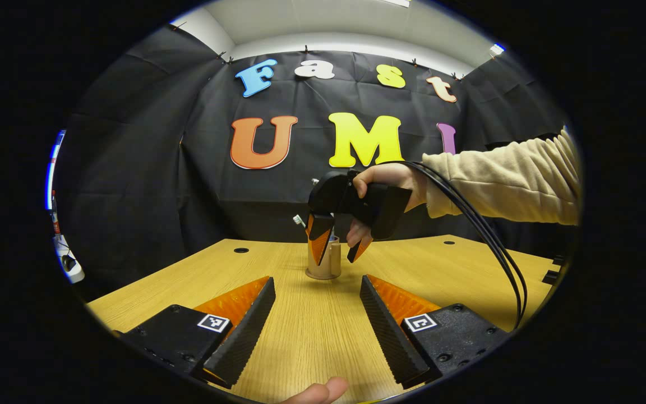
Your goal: Put the toothbrush and toothpaste on the desktop into the cup, then pick up the cup and place it on the coaster on the desktop.
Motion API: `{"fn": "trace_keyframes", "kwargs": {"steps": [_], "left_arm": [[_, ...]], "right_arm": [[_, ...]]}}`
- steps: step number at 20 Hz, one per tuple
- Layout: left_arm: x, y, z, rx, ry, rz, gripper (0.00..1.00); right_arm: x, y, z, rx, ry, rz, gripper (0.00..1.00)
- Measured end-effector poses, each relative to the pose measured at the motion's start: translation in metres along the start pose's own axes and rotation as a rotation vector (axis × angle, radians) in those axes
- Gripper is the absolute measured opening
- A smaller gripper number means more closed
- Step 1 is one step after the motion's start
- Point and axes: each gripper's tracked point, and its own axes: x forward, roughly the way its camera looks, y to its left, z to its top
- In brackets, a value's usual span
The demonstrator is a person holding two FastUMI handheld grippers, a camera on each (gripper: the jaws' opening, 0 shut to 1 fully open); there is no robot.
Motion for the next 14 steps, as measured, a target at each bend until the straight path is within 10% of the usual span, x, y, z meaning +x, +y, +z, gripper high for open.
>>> {"fn": "trace_keyframes", "kwargs": {"steps": [14], "left_arm": [[-0.007, -0.006, 0.011, 0.059, 0.004, 0.094, 0.97]], "right_arm": [[-0.165, -0.117, -0.084, 0.097, -0.390, 0.051, 0.96]]}}
